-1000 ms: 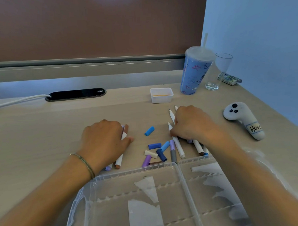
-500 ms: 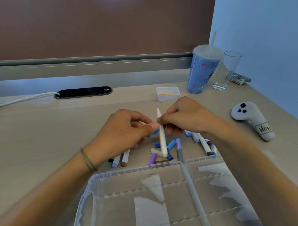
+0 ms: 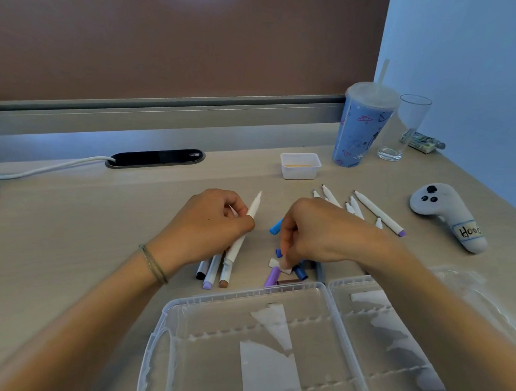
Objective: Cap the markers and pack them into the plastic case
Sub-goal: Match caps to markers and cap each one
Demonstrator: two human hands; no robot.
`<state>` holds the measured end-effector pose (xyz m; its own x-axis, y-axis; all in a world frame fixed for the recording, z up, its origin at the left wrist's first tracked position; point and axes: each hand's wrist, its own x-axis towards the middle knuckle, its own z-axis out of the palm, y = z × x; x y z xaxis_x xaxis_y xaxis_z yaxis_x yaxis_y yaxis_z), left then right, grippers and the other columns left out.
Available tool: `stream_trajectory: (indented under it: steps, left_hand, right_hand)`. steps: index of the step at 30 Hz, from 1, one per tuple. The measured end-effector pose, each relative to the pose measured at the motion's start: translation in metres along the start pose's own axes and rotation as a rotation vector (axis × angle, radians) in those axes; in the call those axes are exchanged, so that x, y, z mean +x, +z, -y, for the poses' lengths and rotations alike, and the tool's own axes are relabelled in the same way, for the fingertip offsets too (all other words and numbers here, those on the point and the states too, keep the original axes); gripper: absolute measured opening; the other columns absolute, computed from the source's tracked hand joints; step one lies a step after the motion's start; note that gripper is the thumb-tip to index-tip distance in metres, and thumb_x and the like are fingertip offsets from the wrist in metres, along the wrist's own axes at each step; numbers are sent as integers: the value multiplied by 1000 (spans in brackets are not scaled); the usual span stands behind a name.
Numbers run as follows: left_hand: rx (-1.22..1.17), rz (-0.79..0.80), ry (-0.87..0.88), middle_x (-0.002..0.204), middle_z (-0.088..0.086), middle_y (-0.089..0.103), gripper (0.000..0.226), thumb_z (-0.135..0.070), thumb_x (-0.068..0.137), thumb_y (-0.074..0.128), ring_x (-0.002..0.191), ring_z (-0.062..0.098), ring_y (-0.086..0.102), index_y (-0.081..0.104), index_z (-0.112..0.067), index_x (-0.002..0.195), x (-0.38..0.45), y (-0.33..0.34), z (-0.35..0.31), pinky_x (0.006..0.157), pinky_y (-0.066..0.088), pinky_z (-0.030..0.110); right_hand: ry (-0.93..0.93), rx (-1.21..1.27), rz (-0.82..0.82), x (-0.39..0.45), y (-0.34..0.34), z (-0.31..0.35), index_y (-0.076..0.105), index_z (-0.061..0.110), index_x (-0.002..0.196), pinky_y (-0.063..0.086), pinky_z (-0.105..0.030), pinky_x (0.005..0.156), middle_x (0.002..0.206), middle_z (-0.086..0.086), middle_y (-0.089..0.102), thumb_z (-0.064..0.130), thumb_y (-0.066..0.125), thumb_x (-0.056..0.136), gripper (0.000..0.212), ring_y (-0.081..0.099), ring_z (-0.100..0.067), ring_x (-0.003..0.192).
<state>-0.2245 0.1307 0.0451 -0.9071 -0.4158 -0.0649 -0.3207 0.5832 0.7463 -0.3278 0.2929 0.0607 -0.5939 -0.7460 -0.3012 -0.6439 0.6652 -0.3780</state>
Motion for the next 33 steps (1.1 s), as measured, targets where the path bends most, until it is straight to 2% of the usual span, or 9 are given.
stream_trajectory:
  steps: [5,9,11,14,16,19,23,28,33]
  left_hand:
    - [17,5,-7,67,1,67,5,-26,88,67,63,16,65,70,-23,91,0,-1,-1,71,61,40]
    - [19,8,-10,67,2,66,6,-27,89,66,62,17,63,70,-23,88,-1,-1,-1,70,59,39]
    - [9,8,0,69,4,68,12,-31,91,64,61,16,63,70,-23,84,-1,-2,-1,68,57,38]
    - [23,13,4,76,4,73,21,-37,95,60,69,19,70,70,-23,84,-2,-4,-4,73,58,38]
    - [-33,33,-14,79,7,74,21,-34,97,58,67,20,72,70,-19,88,-3,-6,-7,69,61,37]
    - [-90,75,-26,74,3,76,19,-30,100,56,59,8,70,69,-17,94,-6,-6,-10,58,54,24]
    - [-64,58,35,71,-5,76,17,-32,99,57,57,-2,65,69,-22,94,-9,-3,-14,64,48,20]
    - [-67,59,58,72,-5,75,13,-33,97,60,57,-1,66,70,-24,97,-11,-2,-16,66,49,20]
    - [-76,64,60,72,-4,75,12,-33,97,62,59,-1,67,71,-25,96,-10,-1,-18,68,50,20]
  right_hand:
    - [-13,-163,-57,-3,4,5,72,20,69,58,-35,71,75,0,70,38,88,70,24,67,-19,77]
    - [-131,-402,-109,-9,8,15,60,21,73,45,-31,65,74,-1,53,32,75,80,20,61,-26,81]
    - [-188,-411,-93,-9,9,18,64,17,80,45,-32,67,77,-2,55,32,71,84,17,61,-26,84]
    - [-160,-237,-65,-7,-3,10,69,19,79,50,-31,68,77,1,66,33,71,84,15,62,-19,80]
    - [-116,-47,-80,-5,-16,-2,69,21,76,53,-29,70,74,5,71,28,73,84,11,67,-14,76]
    - [-99,305,-94,-5,-29,-20,73,18,80,58,-30,80,72,2,77,15,77,83,6,74,-11,74]
    - [-106,605,-259,2,-28,-35,79,15,81,59,-25,77,75,-4,77,6,75,86,11,72,-15,74]
    - [-64,817,-344,10,-24,-41,80,15,92,61,-27,80,84,-6,79,12,70,93,10,73,-13,79]
    - [-102,841,-331,12,-22,-38,80,15,95,58,-21,74,86,-5,79,11,69,94,12,73,-12,81]
